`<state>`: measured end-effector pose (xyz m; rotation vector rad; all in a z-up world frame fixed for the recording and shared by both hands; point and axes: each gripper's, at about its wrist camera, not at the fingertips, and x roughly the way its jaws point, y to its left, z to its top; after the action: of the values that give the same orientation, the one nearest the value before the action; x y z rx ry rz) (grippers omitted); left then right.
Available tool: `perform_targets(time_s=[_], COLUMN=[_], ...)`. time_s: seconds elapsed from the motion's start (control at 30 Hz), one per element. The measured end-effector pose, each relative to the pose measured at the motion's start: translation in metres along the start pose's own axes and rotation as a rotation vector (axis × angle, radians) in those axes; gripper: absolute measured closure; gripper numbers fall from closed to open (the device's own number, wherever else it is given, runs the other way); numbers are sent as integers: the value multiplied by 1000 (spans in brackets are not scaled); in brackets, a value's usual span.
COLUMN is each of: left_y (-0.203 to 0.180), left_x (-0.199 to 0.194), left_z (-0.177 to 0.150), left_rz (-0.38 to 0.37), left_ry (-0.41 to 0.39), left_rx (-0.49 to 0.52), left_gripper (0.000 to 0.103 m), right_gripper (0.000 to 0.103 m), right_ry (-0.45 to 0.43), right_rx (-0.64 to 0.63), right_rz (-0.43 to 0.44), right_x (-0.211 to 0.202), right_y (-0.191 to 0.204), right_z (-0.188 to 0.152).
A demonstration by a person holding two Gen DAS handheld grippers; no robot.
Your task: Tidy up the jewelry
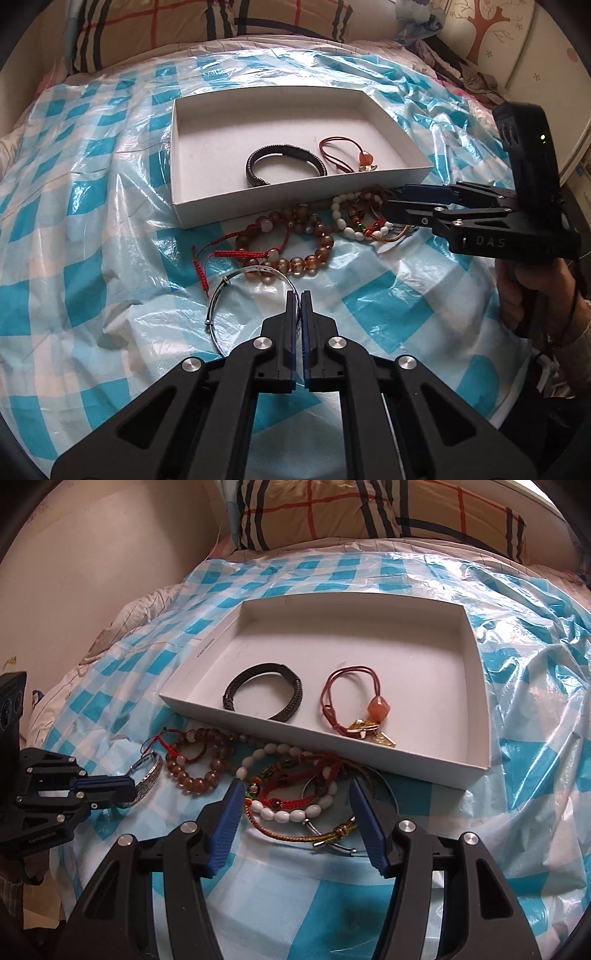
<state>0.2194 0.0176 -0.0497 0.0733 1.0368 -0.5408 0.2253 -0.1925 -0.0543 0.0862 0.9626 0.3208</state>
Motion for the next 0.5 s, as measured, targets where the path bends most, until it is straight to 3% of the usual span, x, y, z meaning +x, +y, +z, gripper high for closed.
perform_targets(time_s=[0.1, 0.27, 0.37, 0.43, 0.5], left_y=[6, 11, 10, 6, 0], left_x=[-3, 9, 8, 7, 11], left_z=[0, -3, -7, -10, -12], left_rz=[-31, 31, 1, -16, -2], left_ry=[-9, 24, 22, 22, 32], left_rx=[-28, -20, -15, 0, 29], left_gripper=[101, 101, 100, 94, 71], right_gripper=[45, 48, 70, 84, 88], right_ry=[29, 51, 50, 47, 37], right_rx=[29, 60, 84, 92, 93], right_rz=[-10, 9, 51, 63, 73], right_x=[9, 26, 27, 26, 22], right_y=[-10, -20, -26, -26, -25], right_z=[-1, 1, 2, 0, -1])
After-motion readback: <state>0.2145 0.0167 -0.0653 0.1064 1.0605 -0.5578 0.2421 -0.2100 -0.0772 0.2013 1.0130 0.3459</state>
